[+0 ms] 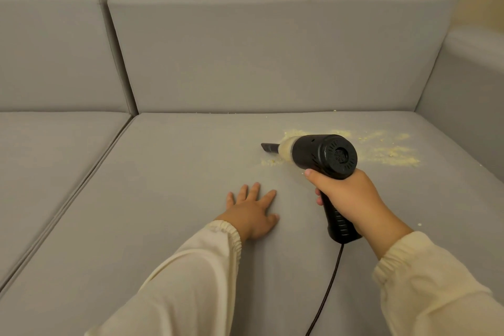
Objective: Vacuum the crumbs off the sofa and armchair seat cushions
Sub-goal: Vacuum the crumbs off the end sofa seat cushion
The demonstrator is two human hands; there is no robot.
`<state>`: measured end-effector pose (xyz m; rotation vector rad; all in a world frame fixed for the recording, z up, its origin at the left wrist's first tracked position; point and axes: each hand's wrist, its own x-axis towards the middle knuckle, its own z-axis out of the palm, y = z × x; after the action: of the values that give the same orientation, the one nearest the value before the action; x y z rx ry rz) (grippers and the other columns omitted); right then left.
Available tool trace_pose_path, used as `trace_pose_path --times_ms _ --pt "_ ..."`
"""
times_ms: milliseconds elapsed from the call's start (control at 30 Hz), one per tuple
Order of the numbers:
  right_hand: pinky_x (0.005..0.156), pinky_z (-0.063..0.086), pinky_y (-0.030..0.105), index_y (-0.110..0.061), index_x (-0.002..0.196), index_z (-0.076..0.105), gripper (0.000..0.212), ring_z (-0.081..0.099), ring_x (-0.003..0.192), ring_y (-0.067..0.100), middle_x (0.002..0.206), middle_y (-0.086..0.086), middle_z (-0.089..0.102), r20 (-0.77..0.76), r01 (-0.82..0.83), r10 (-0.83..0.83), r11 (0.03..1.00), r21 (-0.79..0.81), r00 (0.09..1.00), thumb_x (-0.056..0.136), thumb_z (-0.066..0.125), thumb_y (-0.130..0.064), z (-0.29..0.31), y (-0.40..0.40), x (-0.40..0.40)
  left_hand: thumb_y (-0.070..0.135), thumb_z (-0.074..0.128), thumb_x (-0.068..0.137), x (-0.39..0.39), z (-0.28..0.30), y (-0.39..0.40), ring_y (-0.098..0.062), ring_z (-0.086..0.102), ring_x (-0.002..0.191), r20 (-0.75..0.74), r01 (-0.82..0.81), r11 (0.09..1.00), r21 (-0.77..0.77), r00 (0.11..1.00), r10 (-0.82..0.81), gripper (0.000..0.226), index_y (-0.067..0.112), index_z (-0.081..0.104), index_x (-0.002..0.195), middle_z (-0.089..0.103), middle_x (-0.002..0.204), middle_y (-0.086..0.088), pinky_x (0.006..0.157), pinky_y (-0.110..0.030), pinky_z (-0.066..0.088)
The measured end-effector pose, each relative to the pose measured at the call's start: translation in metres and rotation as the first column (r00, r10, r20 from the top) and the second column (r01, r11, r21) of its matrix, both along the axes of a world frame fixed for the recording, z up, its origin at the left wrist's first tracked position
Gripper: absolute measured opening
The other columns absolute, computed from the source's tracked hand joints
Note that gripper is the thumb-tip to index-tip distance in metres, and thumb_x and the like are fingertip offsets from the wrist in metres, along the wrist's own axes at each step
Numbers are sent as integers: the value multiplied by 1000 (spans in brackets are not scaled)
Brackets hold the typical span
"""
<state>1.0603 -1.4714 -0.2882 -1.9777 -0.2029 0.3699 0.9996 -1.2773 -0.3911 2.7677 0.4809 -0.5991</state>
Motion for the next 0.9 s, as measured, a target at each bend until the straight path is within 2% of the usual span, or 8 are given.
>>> trace_pose_path --times_ms 200,333,500,667,800,900 --pt "62 56 26 -17 93 76 25 75 62 13 82 10 79 9 -76 77 994 -76 997 88 83 -39 11 -11 -8 63 30 104 7 1 -11 -28 -17 159 -6 25 1000 5 1000 -25 70 47 -4 163 -17 173 2 125 -58 -10" --pt "72 61 36 -15 92 77 26 78 68 18 77 6 78 -15 -137 137 983 -119 991 88 81 -40 18 -41 -17 61 30 105 8 0 -19 -29 -18 159 -14 62 998 20 998 -62 69 46 -4 163 -18 173 1 125 -58 -10" --pt "74 60 37 -15 89 76 26 77 65 16 74 4 78 18 -108 113 979 -172 993 88 81 -41 18 -68 -19 61 30 105 8 -1 -17 -27 -16 159 4 57 998 29 998 -57 68 47 -2 163 -16 173 3 126 -57 -9" --pt "81 60 42 -20 89 75 27 77 77 27 71 4 78 48 -54 63 984 -170 997 86 81 -45 8 -76 -11 62 30 105 7 -3 -17 -26 -14 159 15 53 998 32 998 -53 68 48 -1 163 -14 174 3 126 -56 -7" --pt "78 59 38 -21 89 75 25 77 76 25 72 4 77 54 -42 49 992 -119 997 85 83 -44 1 -68 -5 62 30 105 8 -3 -18 -27 -15 159 15 58 998 35 998 -58 68 47 -3 163 -15 174 3 126 -55 -7" --pt "68 56 32 -22 92 75 25 75 71 18 71 4 77 40 -51 55 993 -105 998 85 84 -44 -1 -58 -2 63 28 105 9 -3 -17 -28 -15 159 12 59 998 35 998 -59 68 47 -3 163 -15 174 2 126 -55 -7"
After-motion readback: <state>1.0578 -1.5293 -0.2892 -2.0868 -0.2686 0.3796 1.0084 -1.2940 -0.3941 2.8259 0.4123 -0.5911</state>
